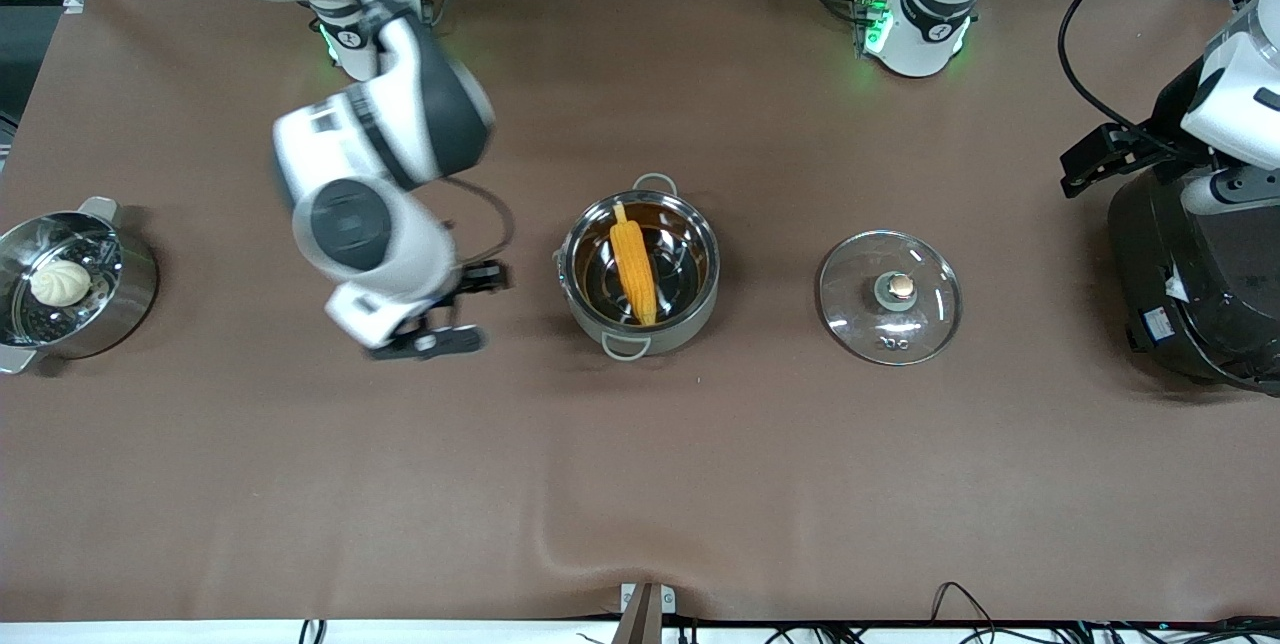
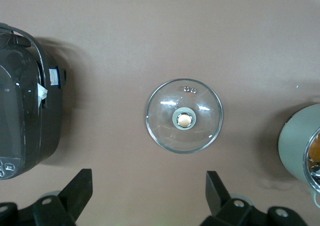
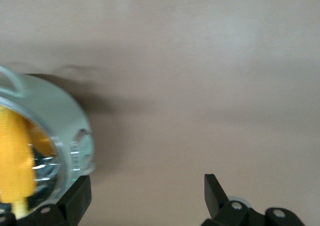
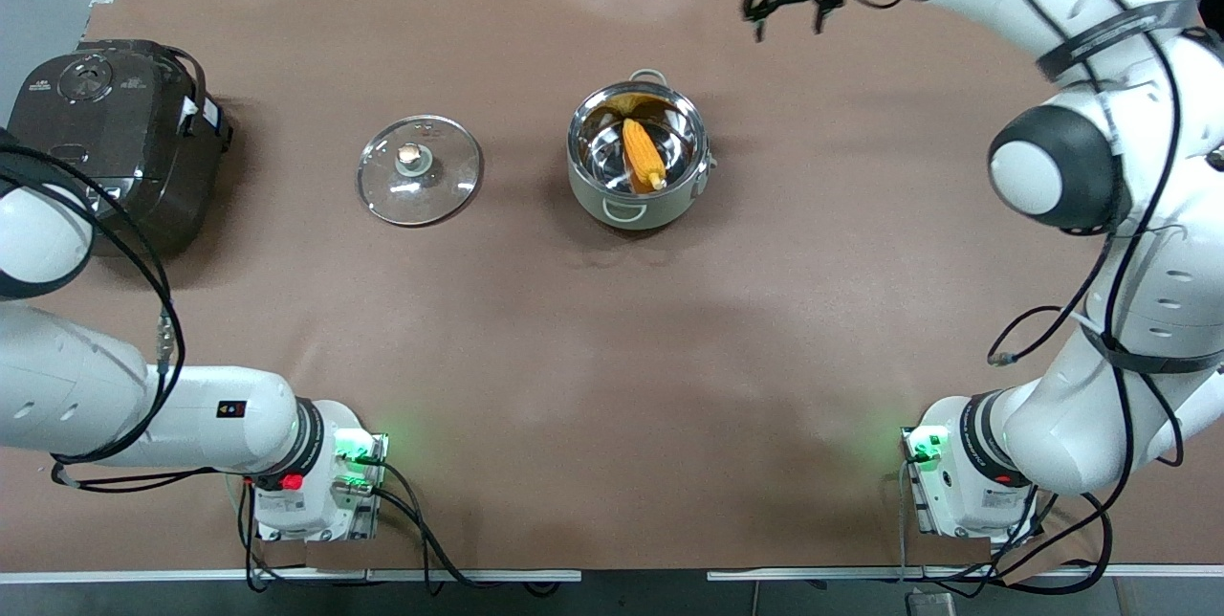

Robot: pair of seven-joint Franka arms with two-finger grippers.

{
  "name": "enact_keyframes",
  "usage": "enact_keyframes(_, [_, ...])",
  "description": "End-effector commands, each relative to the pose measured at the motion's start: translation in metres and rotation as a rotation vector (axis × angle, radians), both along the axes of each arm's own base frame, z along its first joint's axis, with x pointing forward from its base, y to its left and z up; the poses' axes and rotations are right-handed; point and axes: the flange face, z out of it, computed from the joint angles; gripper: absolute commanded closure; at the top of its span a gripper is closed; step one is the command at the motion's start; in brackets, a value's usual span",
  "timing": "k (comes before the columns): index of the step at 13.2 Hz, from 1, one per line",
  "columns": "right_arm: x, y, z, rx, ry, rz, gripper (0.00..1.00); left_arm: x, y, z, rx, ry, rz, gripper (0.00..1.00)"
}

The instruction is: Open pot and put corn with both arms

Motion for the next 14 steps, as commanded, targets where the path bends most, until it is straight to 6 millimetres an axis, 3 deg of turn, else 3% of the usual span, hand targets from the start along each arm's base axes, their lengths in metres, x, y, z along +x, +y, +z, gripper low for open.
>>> enact_keyframes(1, [0.006, -0.08, -0.009, 0.016, 0.042, -0.011, 0.0, 0.001, 0.002, 0.0, -0.012, 0.004, -0.027, 0.0])
enact_keyframes(4, [0.01, -0.156, -0.037, 0.009, 0.074, -0.042, 0.0, 0.0, 0.002, 0.003, -0.016, 0.0, -0.024, 0.0])
enact_keyframes(7, [-0.004, -0.209, -0.044, 0.035, 0.033, -0.045, 0.0, 0.0, 0.002, 0.004, -0.017, -0.002, -0.024, 0.0])
enact_keyframes(8, [-0.014, -0.212, -0.039, 0.035, 0.019, -0.048, 0.0, 0.0, 0.001, 0.003, -0.017, 0.0, -0.025, 0.0])
enact_keyframes(11, [-0.038, -0.225, 0.011, 0.042, -0.045, -0.059, 0.0, 0.0, 0.001, 0.003, -0.019, 0.0, -0.025, 0.0])
enact_keyframes(14, [-0.066, -0.247, 0.079, 0.055, -0.124, -0.041, 0.0, 0.0, 0.002, 0.003, -0.017, 0.0, -0.027, 0.0])
